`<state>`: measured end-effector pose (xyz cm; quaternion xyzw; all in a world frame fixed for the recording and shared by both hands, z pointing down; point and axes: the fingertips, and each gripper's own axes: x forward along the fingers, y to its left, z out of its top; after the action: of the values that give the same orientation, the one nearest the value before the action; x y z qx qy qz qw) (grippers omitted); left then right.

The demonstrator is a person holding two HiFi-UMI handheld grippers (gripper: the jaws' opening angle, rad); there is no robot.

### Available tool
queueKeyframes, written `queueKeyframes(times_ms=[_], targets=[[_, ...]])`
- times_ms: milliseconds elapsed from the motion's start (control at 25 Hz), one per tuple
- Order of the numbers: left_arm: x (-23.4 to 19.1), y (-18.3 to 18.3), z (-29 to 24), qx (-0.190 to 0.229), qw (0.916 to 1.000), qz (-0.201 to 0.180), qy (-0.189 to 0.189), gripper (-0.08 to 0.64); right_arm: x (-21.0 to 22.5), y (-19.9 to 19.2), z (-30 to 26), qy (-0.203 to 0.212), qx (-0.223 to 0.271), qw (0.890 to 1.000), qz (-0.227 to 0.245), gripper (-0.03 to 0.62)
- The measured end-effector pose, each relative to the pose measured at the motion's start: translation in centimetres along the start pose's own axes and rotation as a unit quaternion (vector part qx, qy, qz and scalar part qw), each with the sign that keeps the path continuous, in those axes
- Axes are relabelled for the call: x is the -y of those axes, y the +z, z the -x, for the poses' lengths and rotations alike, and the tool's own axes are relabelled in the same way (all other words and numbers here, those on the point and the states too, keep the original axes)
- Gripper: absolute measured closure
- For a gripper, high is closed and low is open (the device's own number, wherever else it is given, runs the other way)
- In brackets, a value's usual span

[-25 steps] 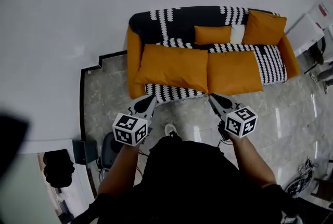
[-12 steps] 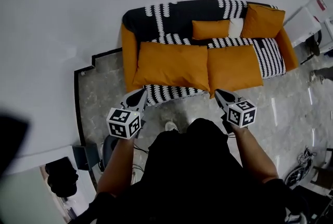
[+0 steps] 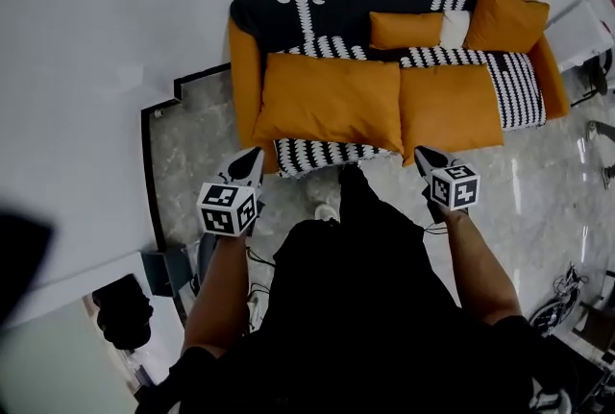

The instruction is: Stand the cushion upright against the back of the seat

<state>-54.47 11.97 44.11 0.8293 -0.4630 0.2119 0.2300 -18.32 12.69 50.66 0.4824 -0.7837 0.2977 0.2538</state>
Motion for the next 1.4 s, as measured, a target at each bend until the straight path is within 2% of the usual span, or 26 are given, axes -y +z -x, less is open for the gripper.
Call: queueKeyframes(times_ms=[160,360,480,600,720,800,920,1000,1080,1280,1400], targets=[[-2.5,-2.9,-2.3,-0.043,0.9988,-0.008,0.022,0.543,2.1,-2.3,-3.5,-0.013,-0.031,0.999,0.005,0.552],[-6.4,-5.9,-6.3,-0.087,0.9951,0.004,0.048,0.541,3.5,-4.3,-8.1,-0.010,-0.071,0.997,0.010,0.552],[-8.4,-9.8,-7.7,-0.131,0.9890,0.021,0.065,0.541,3.6,-7.3,-9.8,-0.003,-0.112,0.994,0.006,0.552],[-10.7,-13.0,-9.9,-0.158,0.9829,0.052,0.080,0.540,4.8,-8.8,-11.9,-0.002,-0.136,0.991,0.012,0.552],[-12.3,-15.5,-11.1,-0.176,0.9776,0.066,0.094,0.531,6.2,-10.5,-13.1,-0.014,-0.156,0.988,0.018,0.551],[-13.2,-16.7,-11.8,-0.185,0.9752,0.068,0.101,0.456,7.0,-11.4,-13.9,-0.019,-0.169,0.985,0.023,0.551],[-14.2,-18.1,-12.7,-0.197,0.9721,0.073,0.105,0.449,7.7,-12.7,-15.1,-0.024,-0.188,0.981,0.031,0.548],[-14.9,-18.7,-13.3,-0.204,0.9702,0.072,0.109,0.439,8.1,-13.5,-16.1,-0.026,-0.202,0.978,0.038,0.488],[-15.6,-19.3,-14.0,-0.212,0.9685,0.068,0.112,0.431,8.5,-14.3,-17.3,-0.025,-0.220,0.974,0.047,0.461],[-16.2,-21.2,-15.5,-0.237,0.9639,0.055,0.108,0.411,10.2,-17.0,-19.4,-0.044,-0.263,0.961,0.075,0.439],[-16.9,-21.6,-16.0,-0.246,0.9622,0.044,0.108,0.403,10.3,-17.3,-20.0,-0.053,-0.277,0.956,0.083,0.434]])
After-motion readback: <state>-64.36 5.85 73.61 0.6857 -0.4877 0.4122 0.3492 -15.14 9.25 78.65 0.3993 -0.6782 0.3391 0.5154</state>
